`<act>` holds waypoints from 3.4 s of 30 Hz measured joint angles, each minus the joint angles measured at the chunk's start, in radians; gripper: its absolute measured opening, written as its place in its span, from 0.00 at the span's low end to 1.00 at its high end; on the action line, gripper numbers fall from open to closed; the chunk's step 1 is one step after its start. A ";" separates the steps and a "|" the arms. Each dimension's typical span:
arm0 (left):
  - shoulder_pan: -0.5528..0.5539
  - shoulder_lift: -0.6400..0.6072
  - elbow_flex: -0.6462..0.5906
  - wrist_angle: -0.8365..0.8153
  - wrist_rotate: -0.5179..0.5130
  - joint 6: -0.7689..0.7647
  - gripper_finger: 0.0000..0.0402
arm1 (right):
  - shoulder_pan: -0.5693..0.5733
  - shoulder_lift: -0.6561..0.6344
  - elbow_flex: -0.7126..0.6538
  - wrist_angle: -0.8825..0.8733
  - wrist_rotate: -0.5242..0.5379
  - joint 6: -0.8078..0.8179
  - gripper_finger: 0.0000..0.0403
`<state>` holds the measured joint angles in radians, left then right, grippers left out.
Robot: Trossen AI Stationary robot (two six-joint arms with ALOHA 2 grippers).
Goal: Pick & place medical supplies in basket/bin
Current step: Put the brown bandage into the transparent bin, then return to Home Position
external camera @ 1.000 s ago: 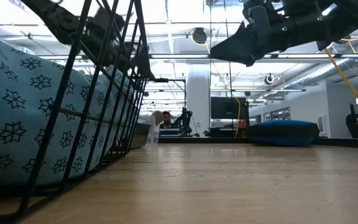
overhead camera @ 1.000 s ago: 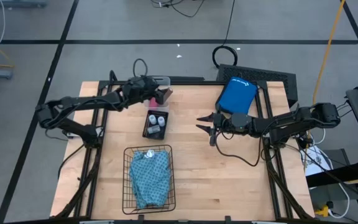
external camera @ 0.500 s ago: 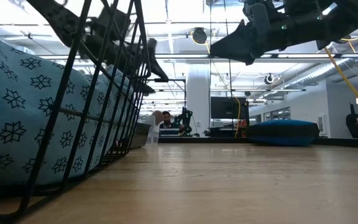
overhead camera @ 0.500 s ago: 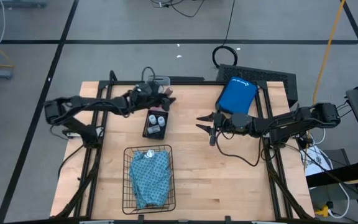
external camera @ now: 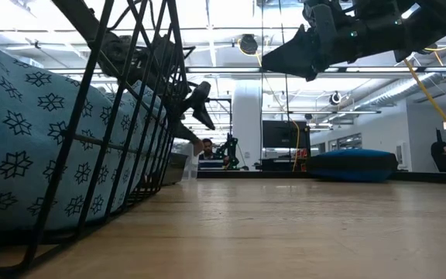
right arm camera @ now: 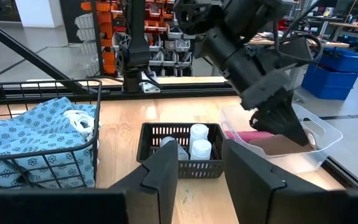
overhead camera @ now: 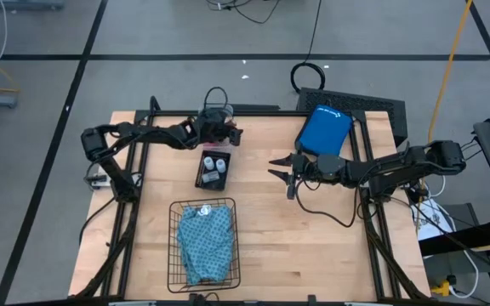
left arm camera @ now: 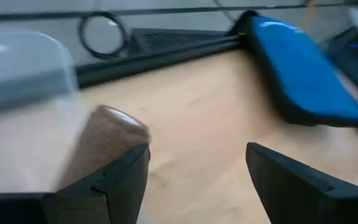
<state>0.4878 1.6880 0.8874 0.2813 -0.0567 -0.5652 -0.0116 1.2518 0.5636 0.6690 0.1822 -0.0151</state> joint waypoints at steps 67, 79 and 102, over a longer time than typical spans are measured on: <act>-0.040 -1.571 -0.557 -0.575 0.118 0.456 0.68 | -0.002 -0.579 0.000 -0.621 0.027 -0.157 0.29; -0.040 -1.591 -0.798 -0.257 0.249 0.363 0.68 | -0.002 -0.730 -0.026 -0.717 0.053 -0.053 0.29; -0.219 -1.590 -0.872 -0.103 0.165 0.394 0.68 | -0.080 -1.004 -0.386 -0.417 0.048 0.034 0.29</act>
<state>0.2687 0.0978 0.0154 0.1784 0.1082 -0.1715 -0.0913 0.2476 0.1779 0.2519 0.2304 0.0185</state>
